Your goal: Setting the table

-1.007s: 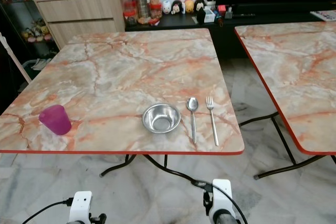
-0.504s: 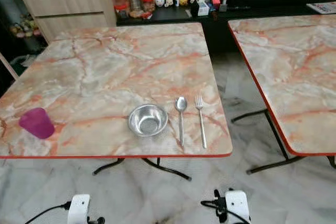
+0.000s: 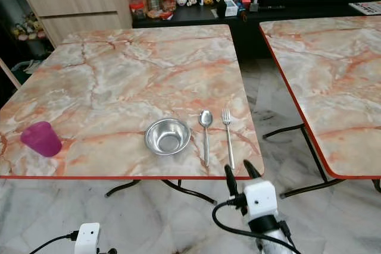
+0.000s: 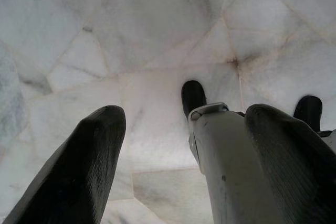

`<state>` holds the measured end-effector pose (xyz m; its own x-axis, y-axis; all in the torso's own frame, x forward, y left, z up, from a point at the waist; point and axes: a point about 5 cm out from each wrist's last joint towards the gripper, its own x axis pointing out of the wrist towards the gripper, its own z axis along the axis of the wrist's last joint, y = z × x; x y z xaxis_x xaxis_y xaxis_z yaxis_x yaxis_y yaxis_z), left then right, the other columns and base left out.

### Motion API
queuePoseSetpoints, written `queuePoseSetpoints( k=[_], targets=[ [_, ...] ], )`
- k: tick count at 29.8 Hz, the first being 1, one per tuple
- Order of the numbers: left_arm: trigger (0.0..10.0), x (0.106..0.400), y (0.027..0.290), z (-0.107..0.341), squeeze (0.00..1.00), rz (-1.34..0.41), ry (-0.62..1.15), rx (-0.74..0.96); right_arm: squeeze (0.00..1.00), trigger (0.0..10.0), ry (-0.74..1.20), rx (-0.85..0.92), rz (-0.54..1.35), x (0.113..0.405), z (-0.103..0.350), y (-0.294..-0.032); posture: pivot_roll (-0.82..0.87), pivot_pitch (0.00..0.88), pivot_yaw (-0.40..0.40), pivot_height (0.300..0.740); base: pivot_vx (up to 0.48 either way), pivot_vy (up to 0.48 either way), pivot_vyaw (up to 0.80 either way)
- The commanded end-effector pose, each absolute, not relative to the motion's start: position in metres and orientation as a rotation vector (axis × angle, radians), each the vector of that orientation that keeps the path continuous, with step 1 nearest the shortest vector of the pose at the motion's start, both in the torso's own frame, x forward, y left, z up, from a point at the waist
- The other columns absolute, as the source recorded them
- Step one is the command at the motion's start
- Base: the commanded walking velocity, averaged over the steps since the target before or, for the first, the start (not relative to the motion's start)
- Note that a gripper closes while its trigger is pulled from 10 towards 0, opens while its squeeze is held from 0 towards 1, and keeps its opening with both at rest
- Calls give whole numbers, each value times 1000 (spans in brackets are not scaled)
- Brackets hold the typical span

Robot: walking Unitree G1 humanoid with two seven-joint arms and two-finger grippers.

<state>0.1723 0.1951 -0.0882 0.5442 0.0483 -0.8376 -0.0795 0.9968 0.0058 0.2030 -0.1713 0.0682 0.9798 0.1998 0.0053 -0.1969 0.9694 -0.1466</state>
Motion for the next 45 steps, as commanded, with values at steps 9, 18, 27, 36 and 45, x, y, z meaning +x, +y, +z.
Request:
queuePoseSetpoints(
  k=[9, 18, 27, 36, 45],
  targets=[
    [10000, 179, 198, -84, 0, 109, 952, -59, 0, 10000, -121, 145, 167, 285, 113, -132, -30, 4, 76, 740, 0, 0, 0],
    [10000, 183, 201, -82, 0, 129, 936, -64, 0, 10000, -47, 304, 203, 316, 113, -105, -8, 0, 77, 740, 0, 0, 0],
    [10000, 183, 203, -82, 0, 151, 929, -76, 0, 10000, -26, 339, 195, 326, 108, -96, 11, 0, 77, 740, 0, 111, 0],
    [10000, 181, 202, -83, 0, 142, 936, -71, 0, 10000, -59, 345, 120, 330, 108, -115, 5, 0, 82, 740, 0, 358, -51],
    [10000, 183, 201, -82, 0, 138, 932, -72, 0, 10000, -89, 337, 87, 334, 112, -122, 3, 0, 84, 740, 0, 357, -103]
  ],
)
